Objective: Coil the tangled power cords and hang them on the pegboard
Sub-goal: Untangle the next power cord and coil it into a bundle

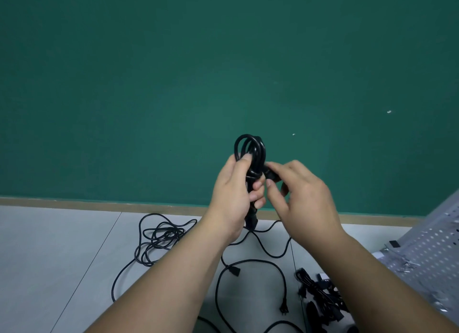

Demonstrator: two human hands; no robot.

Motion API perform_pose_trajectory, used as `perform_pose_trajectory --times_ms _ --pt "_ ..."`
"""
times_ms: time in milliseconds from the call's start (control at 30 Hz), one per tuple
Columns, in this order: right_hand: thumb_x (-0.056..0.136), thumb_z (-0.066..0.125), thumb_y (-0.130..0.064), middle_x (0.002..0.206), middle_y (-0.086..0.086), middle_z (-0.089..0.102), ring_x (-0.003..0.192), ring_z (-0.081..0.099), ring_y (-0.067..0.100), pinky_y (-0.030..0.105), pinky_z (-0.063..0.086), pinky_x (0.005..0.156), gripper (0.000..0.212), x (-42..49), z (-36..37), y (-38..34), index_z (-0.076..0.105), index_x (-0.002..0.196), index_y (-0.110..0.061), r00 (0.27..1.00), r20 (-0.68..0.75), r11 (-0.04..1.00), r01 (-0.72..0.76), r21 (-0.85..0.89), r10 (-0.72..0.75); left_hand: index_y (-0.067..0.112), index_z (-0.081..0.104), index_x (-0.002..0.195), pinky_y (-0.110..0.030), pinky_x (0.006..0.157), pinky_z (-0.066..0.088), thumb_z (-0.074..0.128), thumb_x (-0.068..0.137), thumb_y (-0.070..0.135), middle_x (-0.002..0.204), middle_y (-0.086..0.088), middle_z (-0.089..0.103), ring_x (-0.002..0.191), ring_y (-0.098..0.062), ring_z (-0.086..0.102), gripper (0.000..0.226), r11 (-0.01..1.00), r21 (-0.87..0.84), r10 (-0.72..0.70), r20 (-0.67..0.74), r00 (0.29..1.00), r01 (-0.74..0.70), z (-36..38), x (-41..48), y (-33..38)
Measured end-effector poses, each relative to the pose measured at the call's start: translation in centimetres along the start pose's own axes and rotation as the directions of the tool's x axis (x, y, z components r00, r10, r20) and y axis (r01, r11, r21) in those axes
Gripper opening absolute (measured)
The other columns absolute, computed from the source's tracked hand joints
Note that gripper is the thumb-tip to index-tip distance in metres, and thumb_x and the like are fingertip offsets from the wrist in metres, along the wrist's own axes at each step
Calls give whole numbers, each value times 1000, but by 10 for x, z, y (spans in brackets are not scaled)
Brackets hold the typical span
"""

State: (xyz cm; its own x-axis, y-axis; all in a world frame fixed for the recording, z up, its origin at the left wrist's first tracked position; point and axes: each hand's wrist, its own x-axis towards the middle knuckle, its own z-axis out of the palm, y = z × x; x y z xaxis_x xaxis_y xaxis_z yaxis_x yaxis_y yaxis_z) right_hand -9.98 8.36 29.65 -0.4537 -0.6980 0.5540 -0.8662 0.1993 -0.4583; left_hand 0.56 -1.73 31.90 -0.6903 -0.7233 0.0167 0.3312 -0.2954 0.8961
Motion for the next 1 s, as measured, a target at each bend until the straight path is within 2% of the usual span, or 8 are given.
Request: perform_pose_trajectory --times_ms 167,300,400,533,600,700,900,1000 --pt "99 58 -34 92 -10 52 72 51 16 34 45 57 18 3 0 1 59 115 -43 997 65 995 -31 -99 37 10 57 102 -30 55 39 74 100 30 71 -1 52 56 -16 46 27 946 310 80 55 995 -93 -6 -1 -5" --pt "103 50 -35 84 -5 50 75 49 18 39 45 64 17 3 8 3 58 91 -26 970 211 993 -118 -13 118 24 65 108 -26 84 55 81 92 34 103 3 70 88 -6 68 25 823 556 153 -23 988 -115 -14 6 -11" --pt "107 48 -34 86 1 57 80 54 19 37 47 73 21 -1 15 1 60 94 -22 907 378 965 -240 109 183 22 63 107 -23 89 53 77 94 37 118 -5 59 98 -8 65 25 791 601 189 -59 980 -117 -19 6 -16" --pt "109 39 -33 107 1 63 97 60 23 47 54 84 26 -9 27 -9 61 120 -24 910 387 968 -214 132 148 11 53 119 -32 94 59 72 101 27 110 -5 78 107 -14 74 31 919 386 116 -61 991 -83 -14 0 -21" --pt "106 30 -41 113 -2 58 103 56 23 44 54 80 40 -11 29 -14 58 129 -25 927 357 993 -105 -58 119 5 49 121 -28 91 59 67 104 17 104 -8 80 105 -13 76 28 947 309 115 -79 990 -86 -11 0 -17" --pt "105 30 -49 105 -5 52 101 53 21 37 49 67 45 -14 27 -17 65 118 -24 964 207 943 -96 -319 168 11 49 114 -41 90 61 69 103 22 94 -1 78 98 -18 79 25 922 368 177 -113 978 -124 -10 7 -17" --pt "107 44 -43 112 -10 54 105 56 11 36 48 90 26 -2 7 -11 59 115 -25 946 -114 937 -273 217 302 21 44 101 -45 62 60 69 101 30 77 7 65 53 -20 65 27 852 499 250 -128 960 -155 -7 12 -17" --pt "109 39 -55 119 -15 58 112 57 1 19 44 94 44 5 -5 -7 60 137 -29 975 -36 923 -194 333 218 29 42 94 -37 51 48 69 100 38 78 1 60 48 -21 58 29 815 566 175 -42 984 -121 -2 7 -19"
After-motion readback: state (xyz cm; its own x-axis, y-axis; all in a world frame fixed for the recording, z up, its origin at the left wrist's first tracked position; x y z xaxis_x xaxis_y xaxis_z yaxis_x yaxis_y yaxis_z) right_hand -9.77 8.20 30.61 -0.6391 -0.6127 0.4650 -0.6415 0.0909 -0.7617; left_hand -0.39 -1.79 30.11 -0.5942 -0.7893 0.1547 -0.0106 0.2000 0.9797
